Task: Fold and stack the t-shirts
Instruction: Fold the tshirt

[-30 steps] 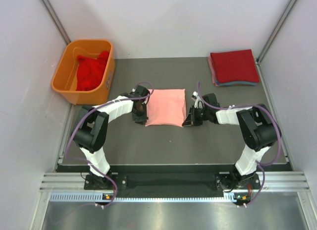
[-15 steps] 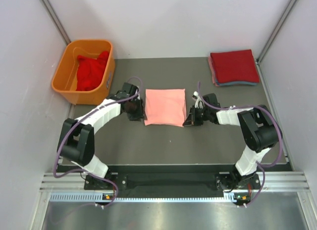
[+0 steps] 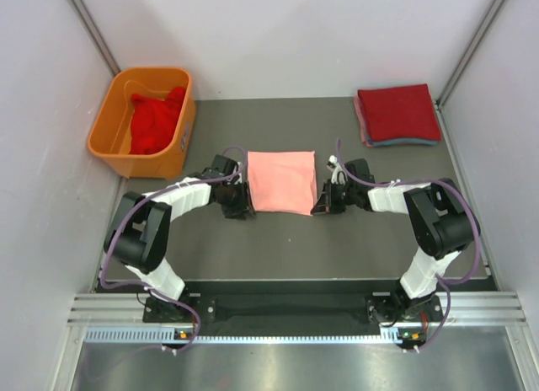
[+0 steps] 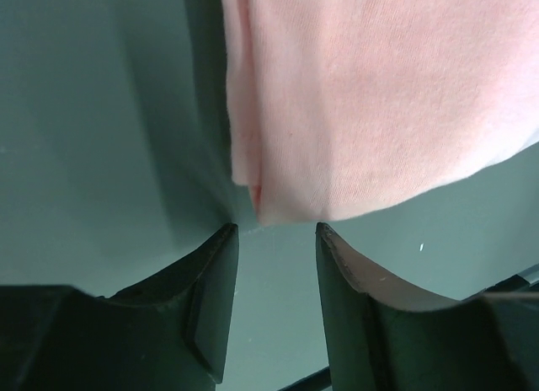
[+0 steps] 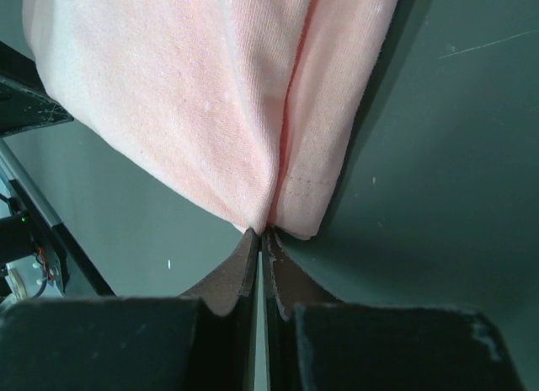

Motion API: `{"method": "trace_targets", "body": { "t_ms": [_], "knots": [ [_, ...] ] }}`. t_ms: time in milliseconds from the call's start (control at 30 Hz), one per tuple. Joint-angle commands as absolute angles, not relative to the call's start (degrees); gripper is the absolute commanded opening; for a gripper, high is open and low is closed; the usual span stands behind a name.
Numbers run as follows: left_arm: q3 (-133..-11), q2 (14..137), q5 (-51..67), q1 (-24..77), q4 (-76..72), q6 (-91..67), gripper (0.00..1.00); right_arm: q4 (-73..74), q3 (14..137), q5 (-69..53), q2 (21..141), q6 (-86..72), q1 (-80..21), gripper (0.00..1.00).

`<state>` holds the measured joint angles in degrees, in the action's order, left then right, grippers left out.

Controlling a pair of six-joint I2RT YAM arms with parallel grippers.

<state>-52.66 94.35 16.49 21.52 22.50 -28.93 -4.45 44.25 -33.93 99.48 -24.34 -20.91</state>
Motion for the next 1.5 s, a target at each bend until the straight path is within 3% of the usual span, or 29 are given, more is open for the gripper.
{"method": "trace_targets", "body": {
  "t_ms": [0, 300, 367, 433, 467, 667, 933, 1000, 1033, 1100, 1133, 1233, 1367, 1467],
  "knots": [
    [-52.29, 95.36, 18.02, 21.62, 16.44, -29.53, 0.47, -4.66, 44.03, -33.49, 96.86, -22.41, -21.36, 0.0],
    [-52.21, 95.01, 14.5, 21.62, 16.08, -28.21, 0.44, -4.75, 44.03, -33.57, 97.03, -22.33, -21.18, 0.0],
    [-52.56, 95.36, 14.76, 21.53, 16.26, -27.78, 0.36, -4.75, 44.12, -33.58, 97.12, -22.33, -21.18, 0.0],
    [-53.08, 95.8, 14.68, 21.62, 17.83, -27.34, 0.17, -4.4, 44.12, -33.57, 97.12, -22.33, -21.09, 0.0],
    [-53.78, 96.24, 14.24, 21.53, 18.89, -27.16, 0.0, -4.05, 44.21, -33.4, 97.03, -22.06, -20.83, 0.0],
    [-55.63, 93.09, 0.54, 21.62, 30.13, -28.65, 0.0, -0.18, 42.63, -28.66, 92.56, -21.27, -19.16, 0.0],
    [-55.98, 94.48, 5.53, 21.71, 29.79, -27.95, 0.0, -1.84, 42.89, -31.02, 95.1, -22.67, -19.51, 0.0],
    [-56.51, 95.01, 6.06, 21.8, 30.76, -28.12, 0.11, -1.93, 42.8, -31.38, 95.27, -22.68, -19.86, 0.0],
    [-57.3, 95.1, 5.98, 21.8, 32.15, -28.3, 0.19, -1.41, 42.98, -31.55, 95.36, -22.68, -19.95, 0.06],
    [-58.35, 94.92, 3.54, 22.15, 33.83, -28.56, 0.23, -0.18, 43.42, -31.46, 94.66, -22.41, -19.95, 0.14],
    [-60.19, 94.83, 2.12, 22.24, 36.36, -28.65, 0.26, -0.18, 43.85, -31.29, 94.14, -22.33, -19.86, 0.23],
    [-65.71, 94.75, -5.5, 22.67, 41.72, -28.74, 0.29, 2.98, 45.87, -29.72, 91.76, -22.59, -19.86, 0.3],
    [-71.71, 95.01, -4.49, 23.64, 41.32, -27.86, 0.31, 3.25, 50.35, -28.3, 93.67, -22.85, -19.78, 0.32],
    [-73.91, 95.97, 3.21, 25.31, 36.59, -28.03, 0.31, 2.9, 54.92, -29.09, 97.8, -23.2, -19.16, 0.32]
  ]
}}
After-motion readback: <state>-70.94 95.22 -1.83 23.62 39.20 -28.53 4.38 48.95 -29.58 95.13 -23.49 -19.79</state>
